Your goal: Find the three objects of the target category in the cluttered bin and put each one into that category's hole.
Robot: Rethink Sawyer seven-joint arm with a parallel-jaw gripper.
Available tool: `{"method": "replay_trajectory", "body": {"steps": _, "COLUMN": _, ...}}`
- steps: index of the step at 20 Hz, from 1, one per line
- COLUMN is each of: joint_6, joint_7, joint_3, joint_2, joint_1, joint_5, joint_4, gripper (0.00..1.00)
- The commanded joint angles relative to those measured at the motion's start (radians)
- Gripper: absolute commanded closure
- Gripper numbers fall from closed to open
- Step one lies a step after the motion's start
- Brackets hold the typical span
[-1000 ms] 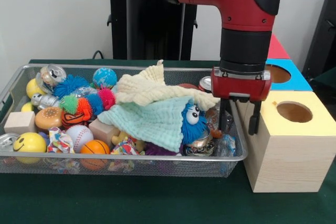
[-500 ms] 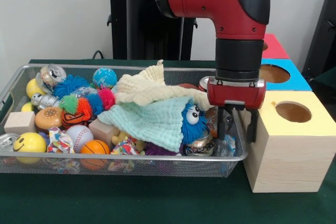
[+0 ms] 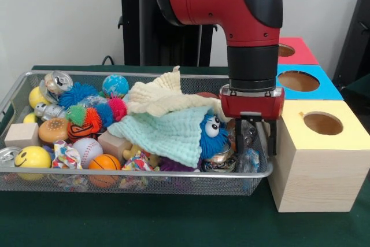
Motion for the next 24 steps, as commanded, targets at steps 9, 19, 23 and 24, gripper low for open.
{"method": "replay_trajectory", "body": {"steps": 9, "joint_6": -0.046, "joint_7": 0.249, "joint_3": 0.075, "joint_2": 0.033, "joint_1": 0.009, "joint_5": -0.045, "joint_4": 0.099, "gripper": 0.0}}
{"method": "replay_trajectory", "body": {"steps": 19, "joint_6": -0.087, "joint_7": 0.247, "joint_3": 0.083, "joint_2": 0.06, "joint_1": 0.001, "joint_5": -0.063, "joint_4": 0.076, "gripper": 0.0}}
{"method": "replay_trajectory", "body": {"steps": 23, "joint_6": -0.098, "joint_7": 0.245, "joint_3": 0.102, "joint_2": 0.064, "joint_1": -0.023, "joint_5": -0.088, "joint_4": 0.085, "gripper": 0.0}}
{"method": "replay_trajectory", "body": {"steps": 24, "joint_6": -0.097, "joint_7": 0.244, "joint_3": 0.105, "joint_2": 0.064, "joint_1": -0.028, "joint_5": -0.093, "joint_4": 0.086, "gripper": 0.0}}
